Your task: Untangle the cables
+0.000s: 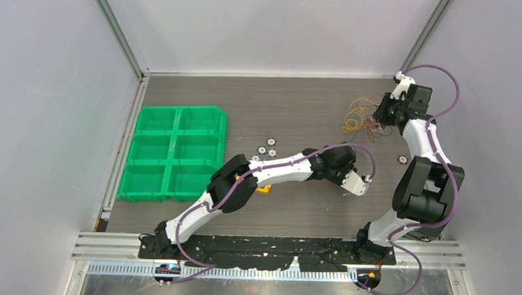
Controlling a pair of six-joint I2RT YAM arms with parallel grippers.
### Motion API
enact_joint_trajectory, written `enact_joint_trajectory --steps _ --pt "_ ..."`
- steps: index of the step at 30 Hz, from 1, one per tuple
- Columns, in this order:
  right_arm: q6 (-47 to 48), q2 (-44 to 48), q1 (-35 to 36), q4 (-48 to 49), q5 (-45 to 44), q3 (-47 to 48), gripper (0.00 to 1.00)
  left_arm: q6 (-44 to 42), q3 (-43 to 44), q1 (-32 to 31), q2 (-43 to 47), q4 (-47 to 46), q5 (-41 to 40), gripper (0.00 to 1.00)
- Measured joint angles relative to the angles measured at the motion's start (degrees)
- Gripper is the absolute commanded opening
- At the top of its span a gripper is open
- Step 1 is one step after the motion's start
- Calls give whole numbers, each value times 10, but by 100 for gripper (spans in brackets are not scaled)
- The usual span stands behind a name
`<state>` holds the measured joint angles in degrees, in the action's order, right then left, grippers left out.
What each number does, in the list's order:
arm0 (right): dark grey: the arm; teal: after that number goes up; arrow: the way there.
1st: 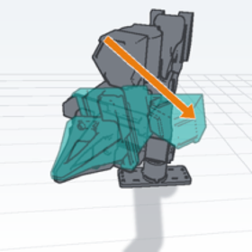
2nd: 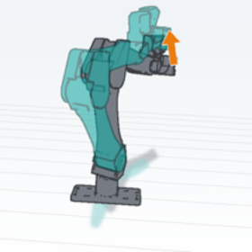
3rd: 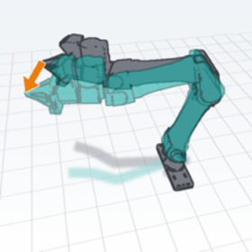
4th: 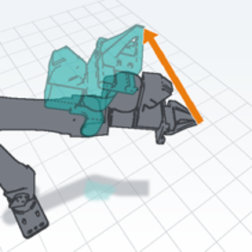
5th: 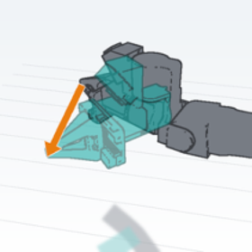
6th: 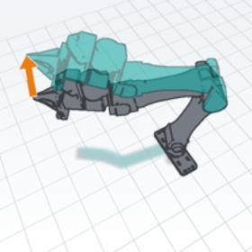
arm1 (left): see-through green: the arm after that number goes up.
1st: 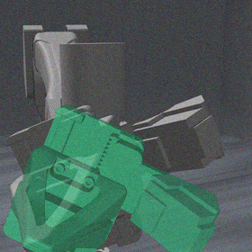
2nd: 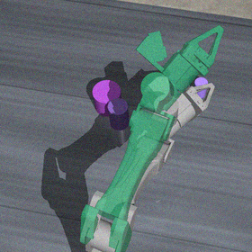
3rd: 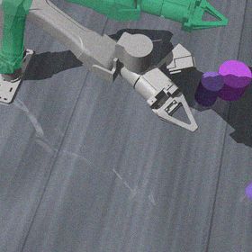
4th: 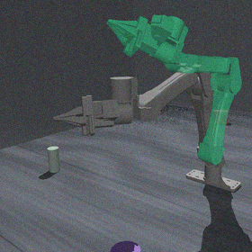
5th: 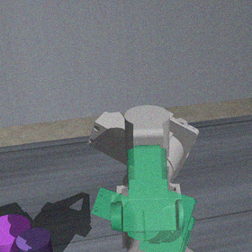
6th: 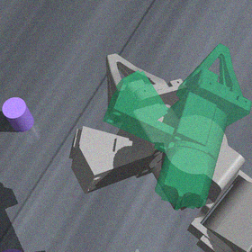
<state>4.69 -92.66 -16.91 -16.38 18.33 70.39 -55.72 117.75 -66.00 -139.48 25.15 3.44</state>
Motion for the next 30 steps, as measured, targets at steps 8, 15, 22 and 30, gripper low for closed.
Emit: enact_joint_trajectory --steps 8,15,22,30 --pt "11 0 -10 -6 24 0 5 22 -135 23 78 32 -10 0" --pt "8 0 -4 -21 76 0 5 131 -245 85 311 53 86 0" --pt "6 6 22 -35 141 -11 5 287 -242 265 502 73 205 0" --pt "10 21 79 -54 196 -13 5 377 -269 531 558 134 231 0"
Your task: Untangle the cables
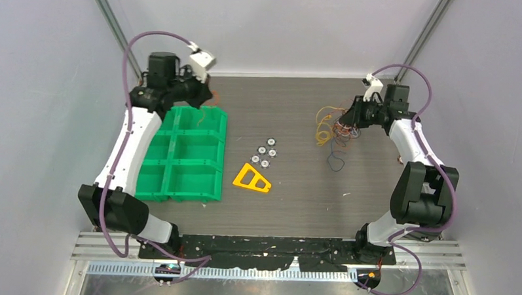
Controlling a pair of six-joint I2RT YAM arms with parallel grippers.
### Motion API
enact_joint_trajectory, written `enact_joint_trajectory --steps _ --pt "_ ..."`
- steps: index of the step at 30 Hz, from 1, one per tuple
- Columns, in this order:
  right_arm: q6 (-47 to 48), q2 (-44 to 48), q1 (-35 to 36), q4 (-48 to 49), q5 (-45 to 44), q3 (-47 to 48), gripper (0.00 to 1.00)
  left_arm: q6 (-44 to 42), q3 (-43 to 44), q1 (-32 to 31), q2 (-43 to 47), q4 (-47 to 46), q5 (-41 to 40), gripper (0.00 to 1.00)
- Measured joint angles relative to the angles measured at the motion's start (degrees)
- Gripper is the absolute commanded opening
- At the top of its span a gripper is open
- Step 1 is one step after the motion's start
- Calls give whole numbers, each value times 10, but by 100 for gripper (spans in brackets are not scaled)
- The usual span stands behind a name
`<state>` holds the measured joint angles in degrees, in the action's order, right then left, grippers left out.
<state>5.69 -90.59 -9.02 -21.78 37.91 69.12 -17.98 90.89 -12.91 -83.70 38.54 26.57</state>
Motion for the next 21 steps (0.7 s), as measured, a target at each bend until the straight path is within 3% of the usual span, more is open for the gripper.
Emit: enact_joint_trajectory --steps 9,15,21 --pt "2 0 62 -13 10 8 5 9 -19 246 -14 28 1 0" --pt "5 -14 78 -19 4 36 5 -11 -22 311 -73 28 1 0" --pt "25 -36 94 -38 0 52 5 -37 -22 334 -149 29 0 0"
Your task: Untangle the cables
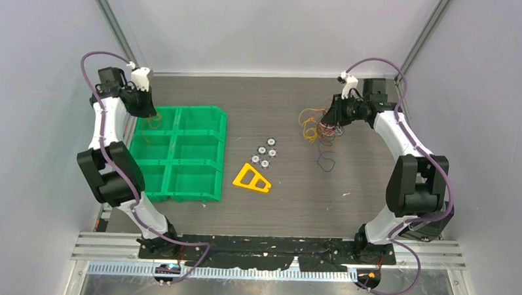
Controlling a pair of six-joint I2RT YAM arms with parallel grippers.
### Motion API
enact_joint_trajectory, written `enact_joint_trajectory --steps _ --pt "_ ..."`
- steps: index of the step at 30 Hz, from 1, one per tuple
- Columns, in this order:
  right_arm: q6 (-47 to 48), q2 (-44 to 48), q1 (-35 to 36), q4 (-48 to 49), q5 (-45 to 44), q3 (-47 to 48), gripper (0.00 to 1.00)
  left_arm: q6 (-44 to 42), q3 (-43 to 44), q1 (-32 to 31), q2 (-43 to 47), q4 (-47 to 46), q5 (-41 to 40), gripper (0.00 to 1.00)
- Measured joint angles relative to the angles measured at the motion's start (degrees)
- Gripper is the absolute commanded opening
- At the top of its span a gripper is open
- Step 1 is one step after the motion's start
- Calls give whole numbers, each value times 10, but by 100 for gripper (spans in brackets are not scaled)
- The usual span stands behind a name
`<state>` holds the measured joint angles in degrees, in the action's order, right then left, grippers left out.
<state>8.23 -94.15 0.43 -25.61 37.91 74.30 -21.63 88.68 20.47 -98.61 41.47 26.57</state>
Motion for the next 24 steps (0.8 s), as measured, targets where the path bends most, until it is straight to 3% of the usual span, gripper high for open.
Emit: enact_joint_trajectory --steps 8,17,24 --pt "23 -26 28 -20 5 20 5 -29 6 0 -40 5 2 0" --pt "37 -30 28 -33 5 30 5 -2 163 0 -35 22 33 0" --pt "37 -31 28 -35 7 32 5 0 176 -1 -15 26 44 0"
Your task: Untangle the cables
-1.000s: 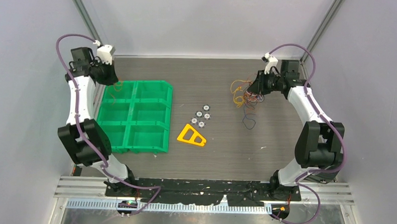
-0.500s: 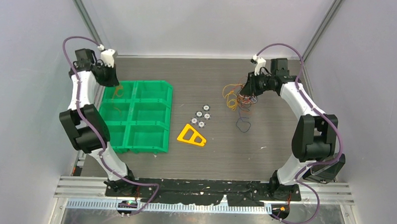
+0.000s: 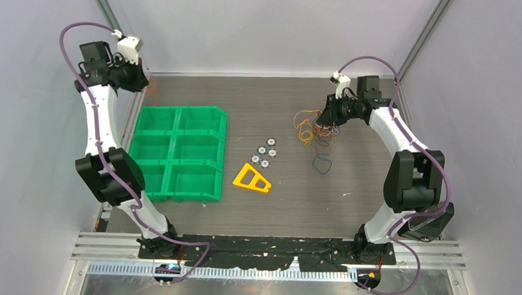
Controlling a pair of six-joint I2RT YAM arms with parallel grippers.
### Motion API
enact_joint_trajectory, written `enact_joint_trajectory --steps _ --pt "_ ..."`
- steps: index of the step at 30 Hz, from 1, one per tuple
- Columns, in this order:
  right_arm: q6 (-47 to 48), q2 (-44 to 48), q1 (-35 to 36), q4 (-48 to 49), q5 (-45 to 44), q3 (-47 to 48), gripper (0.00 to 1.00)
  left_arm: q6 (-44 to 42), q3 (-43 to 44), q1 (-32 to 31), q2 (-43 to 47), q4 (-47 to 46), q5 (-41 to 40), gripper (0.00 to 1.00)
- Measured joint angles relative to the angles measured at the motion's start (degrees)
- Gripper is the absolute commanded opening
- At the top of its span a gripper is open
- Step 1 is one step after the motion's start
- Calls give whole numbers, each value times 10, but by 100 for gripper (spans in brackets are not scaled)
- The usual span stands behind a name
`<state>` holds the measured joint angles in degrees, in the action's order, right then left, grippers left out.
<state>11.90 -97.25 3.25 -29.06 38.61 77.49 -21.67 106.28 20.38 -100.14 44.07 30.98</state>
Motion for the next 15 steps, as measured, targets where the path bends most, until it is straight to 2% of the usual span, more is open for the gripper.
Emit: enact_joint_trajectory --steps 6,7,9,11,12,13,14,15 --pt "0 -11 0 0 3 10 5 -14 -73 0 -30 -23 -13 0" --pt "0 -12 0 -1 3 10 5 -19 -84 0 -38 -21 -16 11" --pt "0 -12 0 -1 5 10 5 -37 -112 0 -53 -19 -29 48" --pt "0 -12 0 -1 11 10 6 -54 -136 0 -58 -9 -39 69" --pt "0 -12 0 -1 16 10 6 -58 -140 0 -58 4 -40 83" --pt "1 -12 0 -2 21 10 6 -62 -140 0 -58 12 -37 94" --pt "3 -12 0 -2 28 10 6 -64 -138 -1 -55 17 -28 99" --pt "4 -11 0 -3 35 10 7 -66 -136 -2 -50 19 -19 99"
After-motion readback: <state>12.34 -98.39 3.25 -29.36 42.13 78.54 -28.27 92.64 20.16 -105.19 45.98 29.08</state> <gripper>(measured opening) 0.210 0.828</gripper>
